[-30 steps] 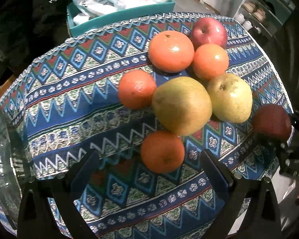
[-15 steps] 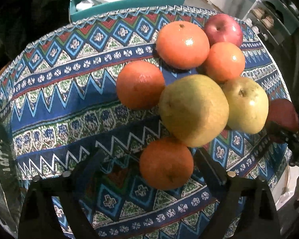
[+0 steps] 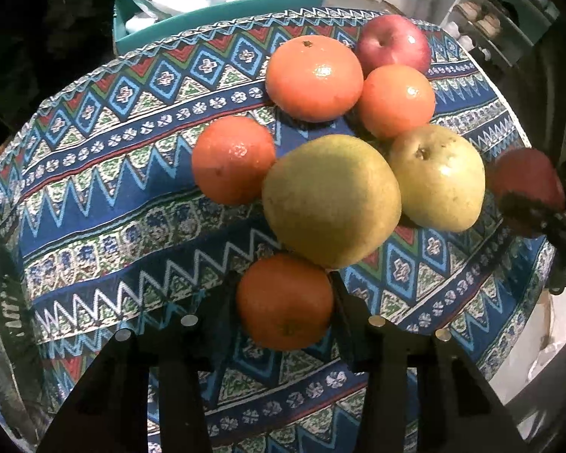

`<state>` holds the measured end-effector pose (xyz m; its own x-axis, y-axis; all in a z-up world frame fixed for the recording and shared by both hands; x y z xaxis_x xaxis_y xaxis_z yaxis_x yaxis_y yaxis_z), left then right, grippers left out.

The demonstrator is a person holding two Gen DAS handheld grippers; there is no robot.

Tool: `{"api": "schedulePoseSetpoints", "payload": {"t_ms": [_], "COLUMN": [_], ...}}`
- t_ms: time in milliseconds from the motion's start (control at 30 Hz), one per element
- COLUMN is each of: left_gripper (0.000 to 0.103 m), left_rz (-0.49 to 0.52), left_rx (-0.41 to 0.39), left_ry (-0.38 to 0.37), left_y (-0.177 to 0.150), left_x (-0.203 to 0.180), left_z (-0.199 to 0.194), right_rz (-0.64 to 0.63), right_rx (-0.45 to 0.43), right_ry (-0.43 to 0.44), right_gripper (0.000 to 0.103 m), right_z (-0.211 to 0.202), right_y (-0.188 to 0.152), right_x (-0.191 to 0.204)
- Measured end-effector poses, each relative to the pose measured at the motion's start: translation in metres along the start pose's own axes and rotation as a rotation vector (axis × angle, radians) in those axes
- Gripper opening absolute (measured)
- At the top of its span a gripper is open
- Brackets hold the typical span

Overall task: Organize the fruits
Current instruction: 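Grasp the red apple with the right tool while the left tool grasps the orange, then carry the orange with the left tool and the apple with the right tool to the glass bowl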

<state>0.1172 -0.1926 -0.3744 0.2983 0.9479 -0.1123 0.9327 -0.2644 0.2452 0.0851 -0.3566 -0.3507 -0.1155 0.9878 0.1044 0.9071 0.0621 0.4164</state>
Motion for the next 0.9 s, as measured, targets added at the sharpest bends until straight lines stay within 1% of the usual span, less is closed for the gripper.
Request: {"api": "schedulePoseSetpoints", "payload": {"t_ms": [133,533,900], "left_gripper": [0.046,0.046,0.046], "left_rz": [-0.010,-0.076,-0.060], "left_rx": [-0.006,-0.091,-0.180], "left_ry": [0.007,-0.009,0.009], "left_y": [-0.007,-0.009,-0.009], "left_x": [0.010,0.038,0.041], "left_z": [-0.007,-0.059,-0.103], "right_rz": [-0.012,-0.058,-0.107], "right_rx": [-0.020,-0.093,-0.173], "right_ry": [-0.003,-0.011,0.012], "right_gripper": [0.072,0.072,0.072], "right_z": [-0.007,-0.034,-0.066], "right_y": [0.004,0.024,0.048], "right_x": [0.003,0.022,0.054]}}
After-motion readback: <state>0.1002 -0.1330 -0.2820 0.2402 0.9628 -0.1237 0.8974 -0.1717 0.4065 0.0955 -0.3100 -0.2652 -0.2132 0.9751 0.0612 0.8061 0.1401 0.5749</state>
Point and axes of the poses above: each gripper's, at about its wrist camera, not at the fingertips, and z roughly the way its jaws point, x to its left, y to its top, the point moved 9 cm from there along z, roughly the way its jaws point, and after that the axes turned 4 degrees about -z, right-handed, at the moved point
